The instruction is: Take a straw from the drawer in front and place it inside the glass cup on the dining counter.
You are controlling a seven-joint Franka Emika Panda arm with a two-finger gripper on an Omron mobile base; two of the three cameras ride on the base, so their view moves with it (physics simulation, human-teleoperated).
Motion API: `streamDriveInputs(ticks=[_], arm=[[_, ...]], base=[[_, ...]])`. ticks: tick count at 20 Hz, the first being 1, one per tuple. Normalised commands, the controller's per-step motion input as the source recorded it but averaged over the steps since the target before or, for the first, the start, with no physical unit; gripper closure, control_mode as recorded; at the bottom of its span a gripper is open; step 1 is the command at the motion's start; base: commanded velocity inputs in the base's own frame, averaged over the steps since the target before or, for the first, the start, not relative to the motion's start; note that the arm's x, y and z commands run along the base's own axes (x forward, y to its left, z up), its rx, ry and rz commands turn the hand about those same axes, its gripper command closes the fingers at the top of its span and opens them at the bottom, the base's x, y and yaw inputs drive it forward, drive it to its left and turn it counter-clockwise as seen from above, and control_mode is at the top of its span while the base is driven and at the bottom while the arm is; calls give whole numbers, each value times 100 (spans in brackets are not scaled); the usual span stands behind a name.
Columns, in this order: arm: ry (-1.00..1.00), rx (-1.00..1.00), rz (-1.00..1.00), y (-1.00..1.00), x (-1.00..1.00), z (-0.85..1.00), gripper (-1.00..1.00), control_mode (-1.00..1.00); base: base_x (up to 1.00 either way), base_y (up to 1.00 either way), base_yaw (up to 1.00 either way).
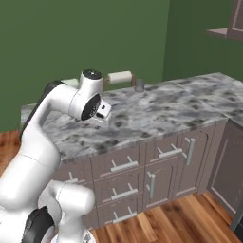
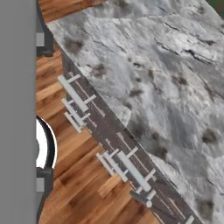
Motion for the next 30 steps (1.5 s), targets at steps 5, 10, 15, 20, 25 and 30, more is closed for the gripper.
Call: streamDriveInputs(ticks=[5,10,15,20,25,30], arm=[[0,47,-13,-96,-6,-100,-100,-100],[7,46,-8,-92,0,-85,-100,-100],[15,51,0,-86,11,-79,-100,-100],[8,34,6,-45,56,-86,-100,-100],[3,22,1,-1,96,-55,-100,-100],[0,12,1,-1,55,-59,-100,-100]], base=[[0,0,0],[0,0,0],[0,0,0],[0,0,0],[0,0,0],[0,0,0]])
